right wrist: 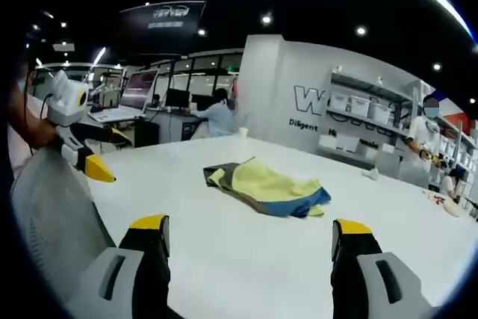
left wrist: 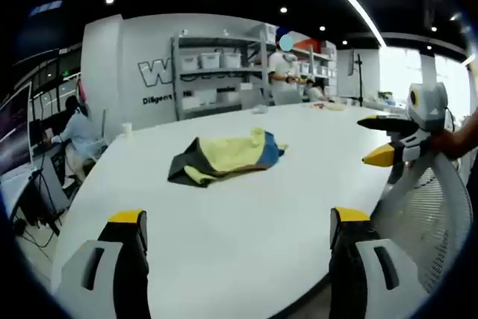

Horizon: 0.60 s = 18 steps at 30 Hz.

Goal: Fold the garment on the visible template until the final outline fits inside the template.

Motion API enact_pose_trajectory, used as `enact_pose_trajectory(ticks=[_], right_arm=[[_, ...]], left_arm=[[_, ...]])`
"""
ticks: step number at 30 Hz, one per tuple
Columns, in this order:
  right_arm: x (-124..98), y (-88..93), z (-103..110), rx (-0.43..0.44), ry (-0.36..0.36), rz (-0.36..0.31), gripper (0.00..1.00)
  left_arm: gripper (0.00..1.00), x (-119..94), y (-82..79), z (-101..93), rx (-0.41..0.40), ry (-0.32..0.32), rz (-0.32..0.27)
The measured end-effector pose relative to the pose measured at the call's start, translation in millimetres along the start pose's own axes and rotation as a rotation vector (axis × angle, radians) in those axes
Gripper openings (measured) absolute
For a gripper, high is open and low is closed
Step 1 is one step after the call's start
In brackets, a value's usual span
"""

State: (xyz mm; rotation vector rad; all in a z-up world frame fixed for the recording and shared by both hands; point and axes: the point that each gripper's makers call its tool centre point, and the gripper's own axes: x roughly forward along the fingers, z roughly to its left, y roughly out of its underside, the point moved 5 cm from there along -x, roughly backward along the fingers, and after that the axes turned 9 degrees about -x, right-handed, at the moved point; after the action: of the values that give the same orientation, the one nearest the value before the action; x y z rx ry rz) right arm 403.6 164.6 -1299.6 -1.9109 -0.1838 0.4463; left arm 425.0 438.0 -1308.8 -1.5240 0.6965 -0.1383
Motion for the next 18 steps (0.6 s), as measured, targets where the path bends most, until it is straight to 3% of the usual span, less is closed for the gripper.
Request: enact_pose_trajectory(ticks=[6,12,18], right_arm=[[0.9,-1.3,-0.3,0.027,-0.001,-0.010,0.99],[1.2,1.4,0.5,0.031,-0.009,0.007,0.99],[1.5,4.6,2.9,0.031,-0.034,0.032,0.99]], left_arm=[[0.99,0.4,3.1,0.0,-0.004,0.003,0.030],[0.99,0.4,8.1,0.0,0.003,0.002,0.075],[0.99,0.0,7.8,-1.6,0.021,0.012,0.077]])
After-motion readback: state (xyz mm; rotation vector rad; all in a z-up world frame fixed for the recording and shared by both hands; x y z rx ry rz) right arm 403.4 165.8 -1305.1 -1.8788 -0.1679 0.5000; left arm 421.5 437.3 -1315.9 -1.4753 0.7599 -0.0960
